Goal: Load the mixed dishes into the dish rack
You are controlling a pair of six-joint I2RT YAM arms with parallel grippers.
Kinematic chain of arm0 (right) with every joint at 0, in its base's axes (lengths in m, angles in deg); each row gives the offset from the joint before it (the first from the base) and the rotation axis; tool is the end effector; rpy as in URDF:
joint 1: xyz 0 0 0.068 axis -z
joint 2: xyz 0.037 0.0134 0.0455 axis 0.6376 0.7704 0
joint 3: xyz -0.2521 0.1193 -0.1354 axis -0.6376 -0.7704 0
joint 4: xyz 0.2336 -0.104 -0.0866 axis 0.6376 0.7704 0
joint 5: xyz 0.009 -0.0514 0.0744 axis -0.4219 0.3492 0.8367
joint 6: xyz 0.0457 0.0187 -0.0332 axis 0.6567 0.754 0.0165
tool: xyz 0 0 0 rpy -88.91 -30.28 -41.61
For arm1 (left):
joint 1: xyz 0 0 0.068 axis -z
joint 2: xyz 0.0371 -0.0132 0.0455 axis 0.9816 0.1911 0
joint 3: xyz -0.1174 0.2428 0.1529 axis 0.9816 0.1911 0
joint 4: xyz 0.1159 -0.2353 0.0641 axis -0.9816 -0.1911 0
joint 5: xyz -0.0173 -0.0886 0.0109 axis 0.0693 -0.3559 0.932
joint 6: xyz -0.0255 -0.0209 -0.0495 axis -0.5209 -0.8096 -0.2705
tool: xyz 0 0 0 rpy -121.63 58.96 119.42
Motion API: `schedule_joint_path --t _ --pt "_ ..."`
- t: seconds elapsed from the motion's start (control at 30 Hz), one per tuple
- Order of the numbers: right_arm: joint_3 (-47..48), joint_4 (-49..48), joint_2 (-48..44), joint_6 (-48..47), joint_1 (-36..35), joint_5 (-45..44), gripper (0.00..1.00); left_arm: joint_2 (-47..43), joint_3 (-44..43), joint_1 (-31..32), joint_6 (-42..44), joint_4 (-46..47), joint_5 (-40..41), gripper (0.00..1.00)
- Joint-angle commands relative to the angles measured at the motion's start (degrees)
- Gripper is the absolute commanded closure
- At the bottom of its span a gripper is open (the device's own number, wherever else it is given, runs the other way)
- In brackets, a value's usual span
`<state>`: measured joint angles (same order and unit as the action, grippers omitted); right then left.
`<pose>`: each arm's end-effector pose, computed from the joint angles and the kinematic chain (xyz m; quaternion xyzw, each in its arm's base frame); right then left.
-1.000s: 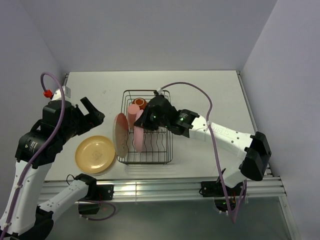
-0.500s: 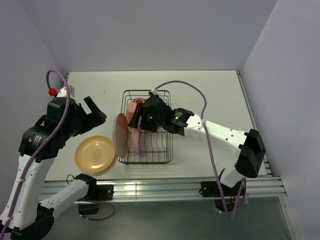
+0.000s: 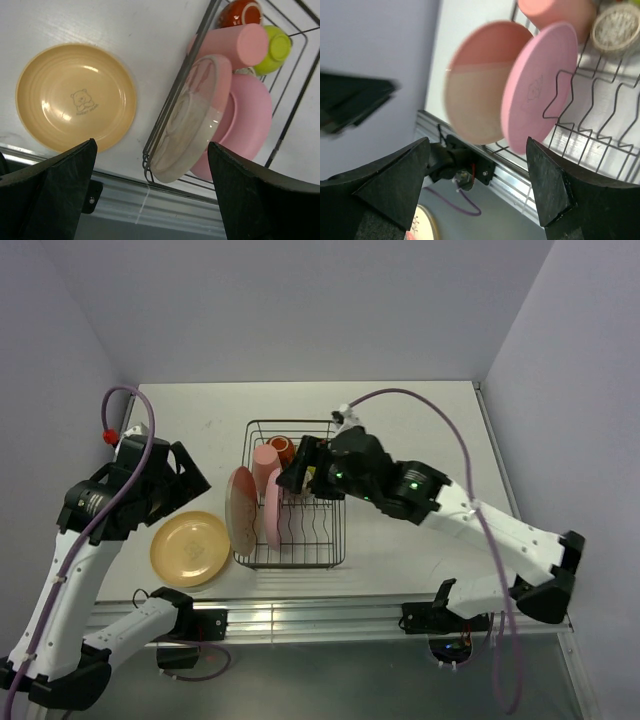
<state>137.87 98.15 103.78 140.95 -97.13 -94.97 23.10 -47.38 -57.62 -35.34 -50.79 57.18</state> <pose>0.1685 0.2554 0.4144 0.0011 0.8687 0.3784 0.3197 0.1183 -0.0339 0.4331 -0.2596 0.8885 -0.1001 0.3648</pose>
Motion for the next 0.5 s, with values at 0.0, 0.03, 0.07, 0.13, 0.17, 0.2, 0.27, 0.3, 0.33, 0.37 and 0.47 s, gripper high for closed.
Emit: schedule_joint_path --t 0.0,0.03,0.07,0.13,0.17,0.2,0.27,0.3,0.33,0.37,0.47 --pt "0.3 4.4 -7.9 -4.5 -0.3 -3.2 0.15 2.5 0.8 -1.7 -5.6 -1.2 0.9 0.01" --pt "0.1 5.2 -10.1 -5.6 -0.4 -3.1 0.15 3.4 0.8 -2.5 -6.4 -0.9 0.3 0.01" --pt "0.0 6.0 -11.1 -6.6 -0.4 -2.7 0.15 4.4 0.1 -3.7 -7.4 -1.3 -0.2 0.01" --pt "-0.7 8.5 -14.5 -8.8 -0.3 -2.2 0.15 8.3 -1.5 -8.4 -10.7 -2.3 -2.8 0.01" --pt "-1.5 8.8 -16.0 -9.1 -0.4 -1.7 0.15 9.8 -1.7 -10.2 -11.3 -2.4 -3.8 0.01" --pt "-2.6 8.7 -17.6 -9.7 -0.3 -1.8 0.15 12.0 -1.7 -14.3 -12.0 -2.4 -5.0 0.01" --pt "-6.0 8.3 -22.4 -10.1 -0.3 -2.5 0.15 15.7 -0.9 -19.3 -13.1 -2.8 -9.6 0.01" --pt "-6.9 8.0 -23.6 -10.2 -0.1 -2.8 0.15 17.0 -0.6 -25.4 -13.4 -3.1 -11.7 0.01" --pt "-8.3 8.0 -25.9 -10.4 -0.1 -2.9 0.15 18.2 -0.1 -28.3 -13.5 -3.8 -14.7 0.01" --pt "-8.8 8.2 -26.7 -11.1 0.1 -2.9 0.15 20.4 0.1 -30.3 -13.6 -4.1 -15.4 0.01" --pt "-8.5 9.9 -28.8 -13.2 0.5 -2.4 0.15 20.5 2.6 -33.8 -15.7 -1.5 -16.7 0.01"
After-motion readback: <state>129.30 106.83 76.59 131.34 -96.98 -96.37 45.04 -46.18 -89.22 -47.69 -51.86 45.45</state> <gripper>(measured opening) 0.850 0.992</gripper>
